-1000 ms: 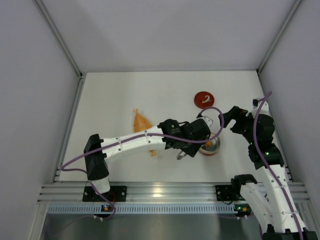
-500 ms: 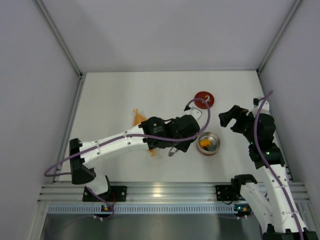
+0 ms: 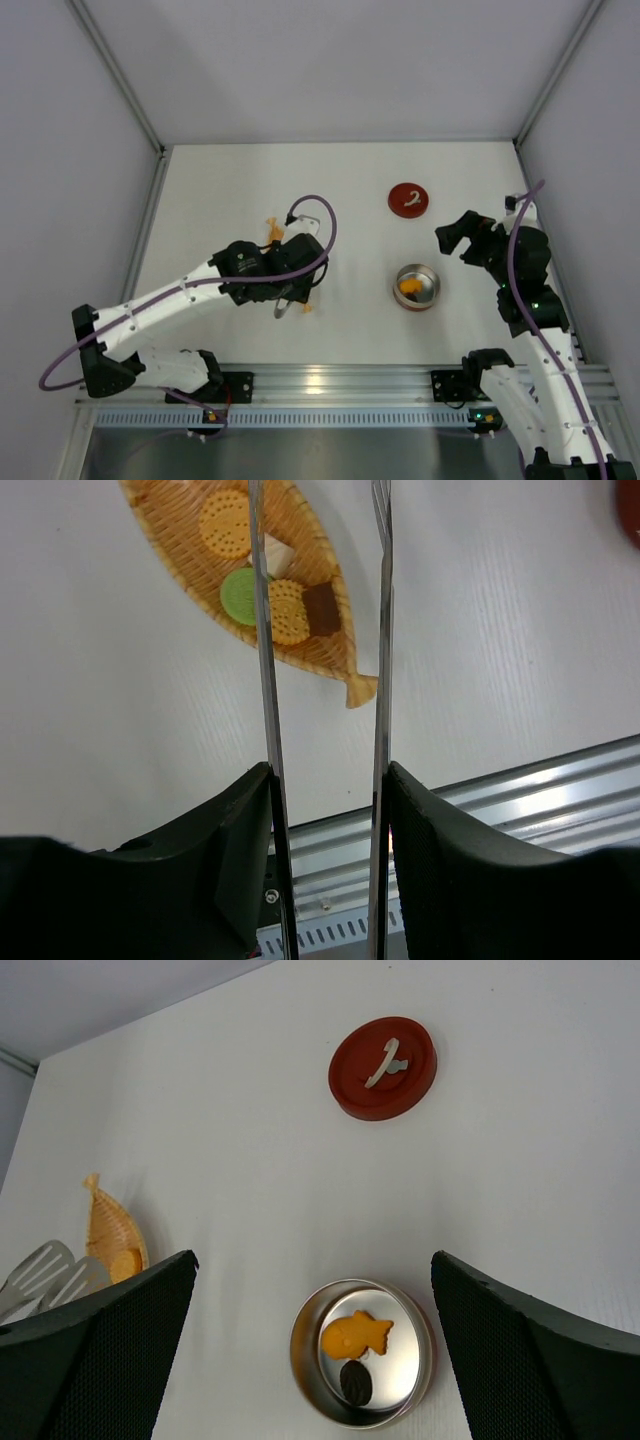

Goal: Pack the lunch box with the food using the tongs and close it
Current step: Pick up the fake food from the plate.

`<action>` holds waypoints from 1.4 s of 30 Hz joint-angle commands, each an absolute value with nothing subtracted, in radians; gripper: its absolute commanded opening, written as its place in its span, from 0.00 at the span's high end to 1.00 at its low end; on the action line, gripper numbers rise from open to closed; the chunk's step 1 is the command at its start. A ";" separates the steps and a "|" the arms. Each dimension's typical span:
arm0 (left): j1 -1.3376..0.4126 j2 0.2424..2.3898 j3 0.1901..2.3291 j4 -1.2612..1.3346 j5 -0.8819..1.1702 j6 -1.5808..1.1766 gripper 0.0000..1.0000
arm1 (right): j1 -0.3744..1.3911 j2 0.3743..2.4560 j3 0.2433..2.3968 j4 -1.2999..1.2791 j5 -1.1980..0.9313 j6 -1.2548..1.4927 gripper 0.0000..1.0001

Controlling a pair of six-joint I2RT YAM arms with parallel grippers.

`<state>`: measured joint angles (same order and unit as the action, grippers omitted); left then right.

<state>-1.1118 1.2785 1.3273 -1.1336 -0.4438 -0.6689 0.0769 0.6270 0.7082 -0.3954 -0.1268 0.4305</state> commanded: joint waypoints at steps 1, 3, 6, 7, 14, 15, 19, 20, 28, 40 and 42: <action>-1.045 1.218 1.296 -1.128 -0.430 -0.669 0.48 | 0.089 0.632 0.729 -0.365 -0.141 0.434 0.01; -1.000 1.213 1.263 -1.109 -0.411 -0.646 0.47 | 0.089 0.634 0.726 -0.362 -0.141 0.436 0.00; -0.941 1.215 1.233 -1.082 -0.373 -0.612 0.48 | 0.089 0.634 0.723 -0.360 -0.143 0.436 0.00; -0.925 1.216 1.215 -1.071 -0.362 -0.604 0.48 | 0.089 0.635 0.723 -0.360 -0.143 0.436 0.01; -0.848 1.229 1.161 -1.012 -0.318 -0.560 0.48 | 0.089 0.635 0.719 -0.360 -0.143 0.430 0.01; -0.838 1.232 1.157 -1.002 -0.305 -0.551 0.48 | 0.089 0.635 0.719 -0.357 -0.143 0.431 0.01; -0.813 1.253 1.135 -0.974 -0.281 -0.529 0.48 | 0.089 0.634 0.719 -0.359 -0.141 0.430 0.00; -0.805 1.258 1.134 -0.970 -0.281 -0.526 0.48 | 0.089 0.632 0.719 -0.359 -0.141 0.430 0.00; -0.770 1.282 1.112 -0.948 -0.293 -0.509 0.48 | 0.089 0.634 0.715 -0.357 -0.143 0.426 0.01; -0.749 1.298 1.081 -0.922 -0.262 -0.488 0.48 | 0.089 0.635 0.721 -0.360 -0.140 0.423 0.01; -0.746 1.301 1.080 -0.917 -0.253 -0.485 0.48 | 0.089 0.635 0.722 -0.360 -0.140 0.422 0.01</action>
